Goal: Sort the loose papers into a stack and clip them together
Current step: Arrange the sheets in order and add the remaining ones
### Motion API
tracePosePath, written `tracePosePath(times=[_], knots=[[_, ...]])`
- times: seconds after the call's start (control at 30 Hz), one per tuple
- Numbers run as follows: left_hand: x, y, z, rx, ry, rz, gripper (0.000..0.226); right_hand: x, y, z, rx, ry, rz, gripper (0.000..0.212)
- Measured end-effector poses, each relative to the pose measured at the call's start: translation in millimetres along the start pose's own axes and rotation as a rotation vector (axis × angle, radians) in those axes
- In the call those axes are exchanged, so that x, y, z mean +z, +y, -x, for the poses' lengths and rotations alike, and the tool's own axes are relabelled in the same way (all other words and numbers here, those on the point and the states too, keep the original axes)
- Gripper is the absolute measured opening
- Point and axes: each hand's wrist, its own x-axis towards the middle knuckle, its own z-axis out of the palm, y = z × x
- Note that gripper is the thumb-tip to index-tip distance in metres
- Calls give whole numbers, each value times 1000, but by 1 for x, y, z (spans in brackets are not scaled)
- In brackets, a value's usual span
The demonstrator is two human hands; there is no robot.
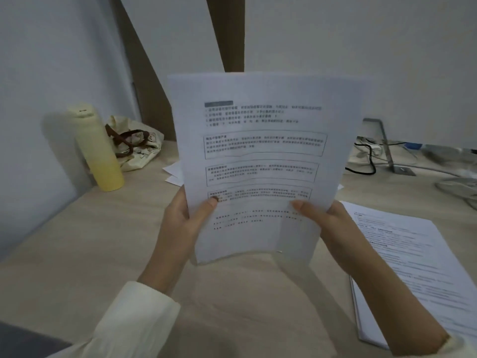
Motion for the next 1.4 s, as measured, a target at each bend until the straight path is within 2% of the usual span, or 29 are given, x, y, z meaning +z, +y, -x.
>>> tracePosePath(times=[0.07, 0.2, 0.3, 0.4, 0.5, 0.73, 0.83, 0.9, 0.97, 1.03, 1.17, 1.27, 1.4], knots=[[3, -2, 0, -13, -8, -4, 28, -4, 0, 4, 3, -22, -23, 23], [17, -10, 6, -138, -86, -52, 27, -6, 17, 16, 169, -23, 112, 22], [35, -4, -1, -130, -90, -85, 25, -20, 8, 18, 157, 96, 124, 28], [64, -1, -6, -145, -111, -118, 22, -49, -8, 25, 135, 266, 159, 18], [103, -15, 3, -229, -228, -129, 26, -90, -7, 41, 143, 396, 334, 7], [191, -58, 43, -340, -567, -158, 32, -181, 21, 86, 372, 580, 594, 21], [215, -70, 53, -299, -654, -225, 33, -205, 35, 91, 421, 617, 660, 22], [221, -79, 56, -229, -694, -283, 41, -215, 49, 91, 453, 630, 685, 23], [221, -87, 59, -163, -721, -412, 62, -222, 64, 92, 472, 664, 705, 23], [216, -89, 65, -115, -814, -577, 86, -226, 75, 92, 473, 710, 728, 23], [205, -82, 84, -36, -1030, -877, 114, -224, 81, 86, 445, 757, 795, 21], [201, -87, 90, 53, -1040, -974, 117, -218, 83, 81, 455, 772, 874, 24], [199, -89, 90, 89, -1001, -982, 103, -215, 85, 79, 471, 742, 987, 43]])
